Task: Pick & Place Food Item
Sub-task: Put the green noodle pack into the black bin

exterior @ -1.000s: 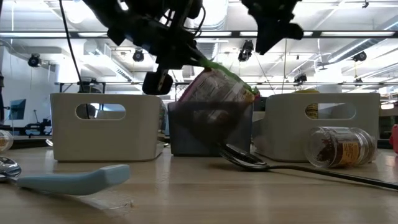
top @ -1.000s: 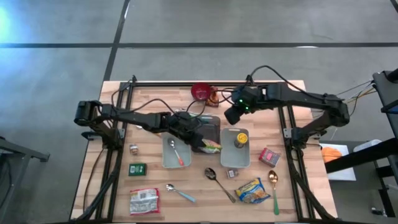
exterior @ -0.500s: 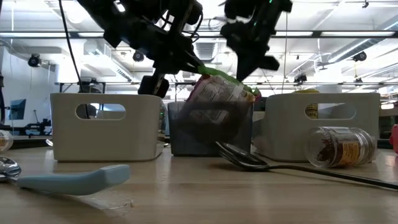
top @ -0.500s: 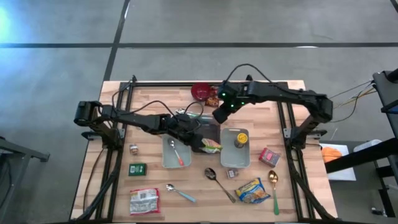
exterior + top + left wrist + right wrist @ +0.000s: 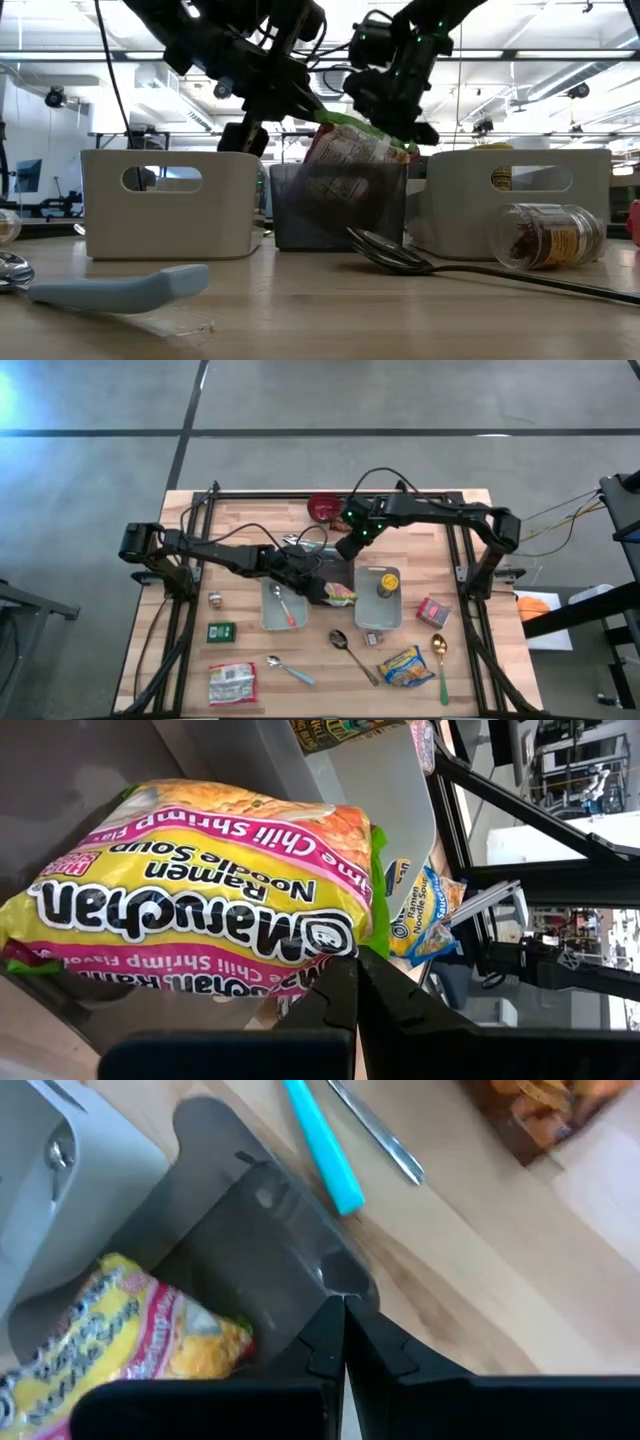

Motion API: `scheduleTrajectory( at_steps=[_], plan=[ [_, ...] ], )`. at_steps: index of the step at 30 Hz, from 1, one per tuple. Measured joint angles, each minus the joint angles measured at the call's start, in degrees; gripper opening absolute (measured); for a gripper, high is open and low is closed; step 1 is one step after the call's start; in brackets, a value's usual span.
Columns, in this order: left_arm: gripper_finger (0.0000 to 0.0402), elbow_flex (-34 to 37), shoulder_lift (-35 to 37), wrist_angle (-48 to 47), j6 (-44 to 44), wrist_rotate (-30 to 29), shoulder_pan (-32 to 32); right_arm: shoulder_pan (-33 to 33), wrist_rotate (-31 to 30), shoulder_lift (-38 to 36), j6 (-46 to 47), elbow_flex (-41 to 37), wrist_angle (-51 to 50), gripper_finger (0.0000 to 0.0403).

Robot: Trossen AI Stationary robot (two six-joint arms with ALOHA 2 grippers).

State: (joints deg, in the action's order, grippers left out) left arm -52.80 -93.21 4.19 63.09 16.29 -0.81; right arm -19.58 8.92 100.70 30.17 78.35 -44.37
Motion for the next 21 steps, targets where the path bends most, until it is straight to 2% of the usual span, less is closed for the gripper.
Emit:
scheduleTrajectory(
  at_steps=[8, 21],
  plan=[
    [0.0000, 0.00, 0.00, -0.68, -0.20, 0.00, 0.51, -0.19, 0.19, 3.07, -0.55, -0.17, 2.23, 0.0008],
    [0.0000, 0.00, 0.00, -1.88, -0.17, -0.20, 0.67, -0.20, 0.27, 3.06, -1.27, -0.81, 2.79, 0.0008]
  ],
)
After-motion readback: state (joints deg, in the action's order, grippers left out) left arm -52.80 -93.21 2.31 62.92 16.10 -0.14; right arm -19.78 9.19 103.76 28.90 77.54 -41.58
